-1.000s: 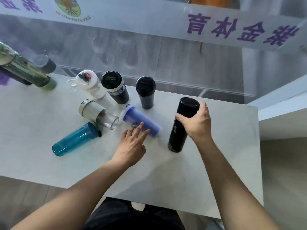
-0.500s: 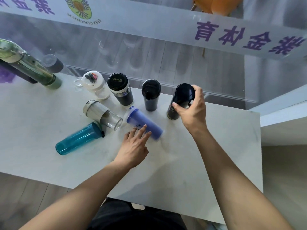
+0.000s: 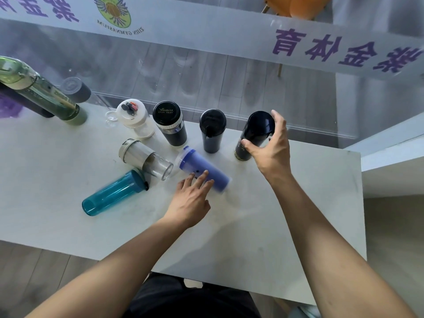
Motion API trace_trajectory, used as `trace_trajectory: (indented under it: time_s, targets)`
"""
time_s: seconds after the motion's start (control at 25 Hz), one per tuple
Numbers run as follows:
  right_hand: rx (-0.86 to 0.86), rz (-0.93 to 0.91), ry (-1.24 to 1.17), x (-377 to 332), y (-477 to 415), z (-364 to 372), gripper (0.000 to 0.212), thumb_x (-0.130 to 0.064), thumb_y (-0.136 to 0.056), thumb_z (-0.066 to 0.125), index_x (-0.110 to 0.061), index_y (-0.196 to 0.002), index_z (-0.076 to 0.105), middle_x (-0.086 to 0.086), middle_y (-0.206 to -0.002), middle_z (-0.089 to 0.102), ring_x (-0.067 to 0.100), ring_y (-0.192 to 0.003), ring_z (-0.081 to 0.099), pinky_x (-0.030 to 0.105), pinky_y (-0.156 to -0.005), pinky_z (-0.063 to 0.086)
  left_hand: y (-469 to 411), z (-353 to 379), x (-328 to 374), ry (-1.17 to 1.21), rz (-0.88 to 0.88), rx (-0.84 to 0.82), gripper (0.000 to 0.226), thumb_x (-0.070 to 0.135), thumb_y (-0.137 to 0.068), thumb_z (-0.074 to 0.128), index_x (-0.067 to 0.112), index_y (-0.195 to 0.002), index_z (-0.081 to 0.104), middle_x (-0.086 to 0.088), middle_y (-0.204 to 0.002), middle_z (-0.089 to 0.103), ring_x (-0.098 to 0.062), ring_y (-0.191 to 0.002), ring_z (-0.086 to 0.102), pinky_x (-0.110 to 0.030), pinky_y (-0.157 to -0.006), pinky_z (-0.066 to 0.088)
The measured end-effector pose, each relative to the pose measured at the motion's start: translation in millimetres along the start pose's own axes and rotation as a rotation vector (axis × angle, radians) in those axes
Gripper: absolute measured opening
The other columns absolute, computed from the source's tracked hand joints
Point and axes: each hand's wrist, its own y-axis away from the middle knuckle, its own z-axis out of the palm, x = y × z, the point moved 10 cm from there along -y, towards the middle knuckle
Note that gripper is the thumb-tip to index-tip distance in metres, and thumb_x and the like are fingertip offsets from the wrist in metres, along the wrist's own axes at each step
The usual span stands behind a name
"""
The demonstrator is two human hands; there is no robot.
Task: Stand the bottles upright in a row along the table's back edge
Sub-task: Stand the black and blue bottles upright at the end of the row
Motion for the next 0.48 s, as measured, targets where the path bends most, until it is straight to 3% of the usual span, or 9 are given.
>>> trace_trajectory:
  time_s: [0.12,0.2,0.36,0.48]
  targets:
    - [0.206,-0.212,0.137,-30,25,-25,0.078,-0.034,-0.082,0.078,-0.012,-0.147,0.04,0.007,-0.136,0.051,0.023,-0.126,0.048,0.035,-0.111,0.039,2,-8,0,0.002,0.015,0.014,0.064,0.031,-0.091,0.051,0.027,-0.15,0.028,-0.003,-0.165,0.015,-0.031,-0.149,0.016,-0.043,-0.117,0.019]
    - [0.234,-0.353,0.165,-49,54,-19,0.064,-0.025,-0.087,0.07,-0.01,-0.144,0.045,0.009,-0.132,0.052,0.026,-0.124,0.049,0.035,-0.111,0.038,6,-18,-5,0.006,0.0,0.05,0.061,0.032,-0.09,0.053,0.027,-0.147,0.033,-0.005,-0.161,0.026,-0.031,-0.146,0.024,-0.042,-0.116,0.022]
    - [-0.033,-0.301,0.184,-46,92,44,0.054,-0.013,-0.086,0.068,-0.006,-0.138,0.055,0.014,-0.127,0.057,0.032,-0.118,0.055,0.041,-0.104,0.045,23,-49,-24,0.014,-0.039,0.171,0.054,0.029,-0.085,0.058,0.027,-0.138,0.047,-0.004,-0.148,0.046,-0.03,-0.134,0.04,-0.042,-0.108,0.031]
    - [-0.262,-0.208,0.291,-37,97,94,0.053,-0.019,-0.087,0.067,-0.007,-0.137,0.056,0.015,-0.127,0.058,0.035,-0.115,0.056,0.043,-0.103,0.045,39,-67,-45,0.026,-0.069,0.239,0.048,0.029,-0.086,0.058,0.027,-0.133,0.051,-0.005,-0.145,0.049,-0.03,-0.133,0.043,-0.044,-0.107,0.034]
